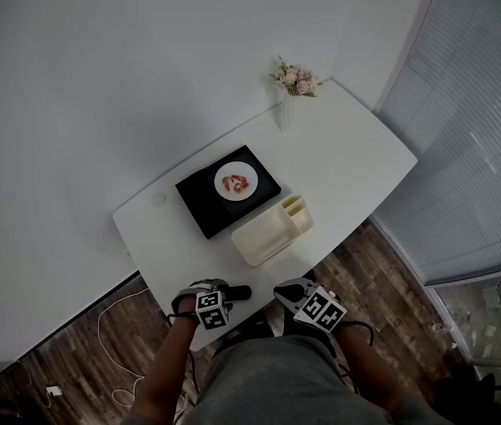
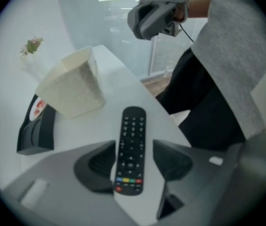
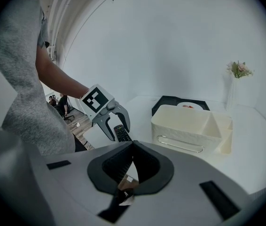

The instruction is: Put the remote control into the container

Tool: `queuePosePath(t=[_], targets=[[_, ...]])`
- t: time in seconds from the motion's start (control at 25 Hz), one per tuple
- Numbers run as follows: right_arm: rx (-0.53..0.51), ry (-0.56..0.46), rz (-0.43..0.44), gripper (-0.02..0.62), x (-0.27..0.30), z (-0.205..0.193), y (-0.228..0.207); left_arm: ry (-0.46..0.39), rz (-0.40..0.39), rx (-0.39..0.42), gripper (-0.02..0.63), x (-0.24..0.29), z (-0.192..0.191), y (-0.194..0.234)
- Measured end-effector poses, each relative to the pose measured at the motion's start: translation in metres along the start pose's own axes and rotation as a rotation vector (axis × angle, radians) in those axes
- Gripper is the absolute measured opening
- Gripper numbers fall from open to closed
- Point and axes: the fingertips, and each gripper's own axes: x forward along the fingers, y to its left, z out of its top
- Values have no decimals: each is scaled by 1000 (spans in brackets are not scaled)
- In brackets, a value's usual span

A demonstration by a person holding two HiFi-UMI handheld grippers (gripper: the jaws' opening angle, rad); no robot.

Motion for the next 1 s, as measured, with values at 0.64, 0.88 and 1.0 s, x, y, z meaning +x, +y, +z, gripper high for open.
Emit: queuePosePath(t=[0.64,0.88,1.0], targets=[[-4,41,29,15,11,-12,8,5,-20,-2,229,15,3,2],[-4,54,43,15,14,-16,14,-2,-21,9,207,15,3,-2],[-8,53,49,15,16,-14,16,-6,-13,12,204,14,3,-2]])
